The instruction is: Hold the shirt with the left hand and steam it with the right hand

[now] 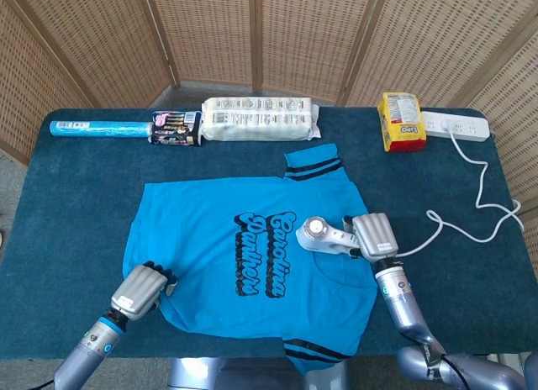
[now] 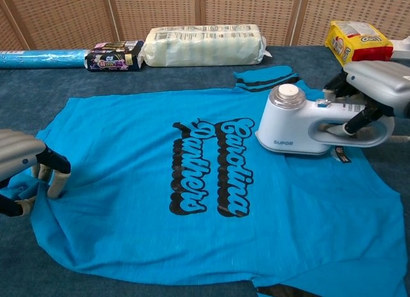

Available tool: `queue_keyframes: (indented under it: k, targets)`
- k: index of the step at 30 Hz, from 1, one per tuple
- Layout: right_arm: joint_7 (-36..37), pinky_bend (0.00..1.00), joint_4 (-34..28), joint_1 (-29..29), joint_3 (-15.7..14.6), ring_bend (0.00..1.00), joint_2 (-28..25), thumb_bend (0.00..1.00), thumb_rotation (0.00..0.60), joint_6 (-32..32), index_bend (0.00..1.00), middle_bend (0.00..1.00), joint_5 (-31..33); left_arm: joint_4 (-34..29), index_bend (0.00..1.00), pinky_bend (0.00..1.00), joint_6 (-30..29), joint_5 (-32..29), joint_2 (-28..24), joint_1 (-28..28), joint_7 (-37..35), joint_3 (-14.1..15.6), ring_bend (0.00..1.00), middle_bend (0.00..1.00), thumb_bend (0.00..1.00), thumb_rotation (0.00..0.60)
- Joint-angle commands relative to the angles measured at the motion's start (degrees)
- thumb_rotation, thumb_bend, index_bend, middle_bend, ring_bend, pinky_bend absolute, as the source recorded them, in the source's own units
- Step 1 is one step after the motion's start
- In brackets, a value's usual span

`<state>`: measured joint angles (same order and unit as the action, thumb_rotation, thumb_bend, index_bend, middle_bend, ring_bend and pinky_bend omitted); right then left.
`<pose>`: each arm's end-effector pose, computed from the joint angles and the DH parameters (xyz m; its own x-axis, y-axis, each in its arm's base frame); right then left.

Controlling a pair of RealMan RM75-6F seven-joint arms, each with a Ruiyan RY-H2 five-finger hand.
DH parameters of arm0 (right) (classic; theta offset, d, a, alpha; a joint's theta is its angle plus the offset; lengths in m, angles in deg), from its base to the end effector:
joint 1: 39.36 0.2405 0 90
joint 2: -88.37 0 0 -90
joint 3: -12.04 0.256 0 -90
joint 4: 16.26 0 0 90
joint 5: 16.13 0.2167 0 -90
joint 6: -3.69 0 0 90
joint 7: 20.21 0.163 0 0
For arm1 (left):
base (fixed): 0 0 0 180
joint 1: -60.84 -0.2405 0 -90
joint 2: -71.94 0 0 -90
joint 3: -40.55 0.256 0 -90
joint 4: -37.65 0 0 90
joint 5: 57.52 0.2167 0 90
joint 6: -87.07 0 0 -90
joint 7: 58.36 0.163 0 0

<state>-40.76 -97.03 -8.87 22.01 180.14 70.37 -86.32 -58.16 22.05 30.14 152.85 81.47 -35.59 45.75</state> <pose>-0.2020 -0.3340 -0.0112 0.4313 -0.1167 0.8946 -0.8901 -0.2170 0.4008 -0.2166 0.2111 -0.0158 0.5551 0.3060 0.7735 0.7979 -0.4588 -0.3911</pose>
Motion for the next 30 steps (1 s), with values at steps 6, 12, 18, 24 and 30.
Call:
queue_keyframes:
  k: [6,12,18,24,30]
  targets:
    - [-2.05,0.83,2.03,1.36,0.15,0.85,3.89,0.31,0.600,0.00,0.72,0.77,-0.42,0.38,0.64,0.43,-0.18,0.02,0.14,-0.10,-0.58,0.00,0.51,0.61,0.43,0.600]
    - [-3.12,0.83,2.24,1.98,0.33,0.85,5.44,0.31,0.600,-0.71,0.72,0.77,0.21,0.80,0.64,0.43,-0.04,0.14,0.55,-0.08,-1.11,0.11,0.51,0.61,0.43,0.600]
    - [-4.73,0.83,1.60,2.87,1.03,0.85,7.00,0.31,0.600,-1.22,0.72,0.77,1.17,1.21,0.64,0.43,-0.06,0.36,1.00,-0.03,-1.67,0.11,0.51,0.61,0.43,0.600]
    - [-8.14,0.83,0.65,4.11,1.53,0.85,8.22,0.31,0.600,-1.89,0.72,0.76,2.42,1.77,0.64,0.43,0.09,0.34,1.56,-0.14,-2.19,0.34,0.51,0.61,0.43,0.600]
    - [-10.15,0.83,0.20,4.76,1.70,0.84,8.76,0.31,0.600,-2.32,0.72,0.76,3.67,1.92,0.64,0.43,-0.38,0.61,1.49,-0.34,-2.60,0.42,0.51,0.61,0.43,0.600]
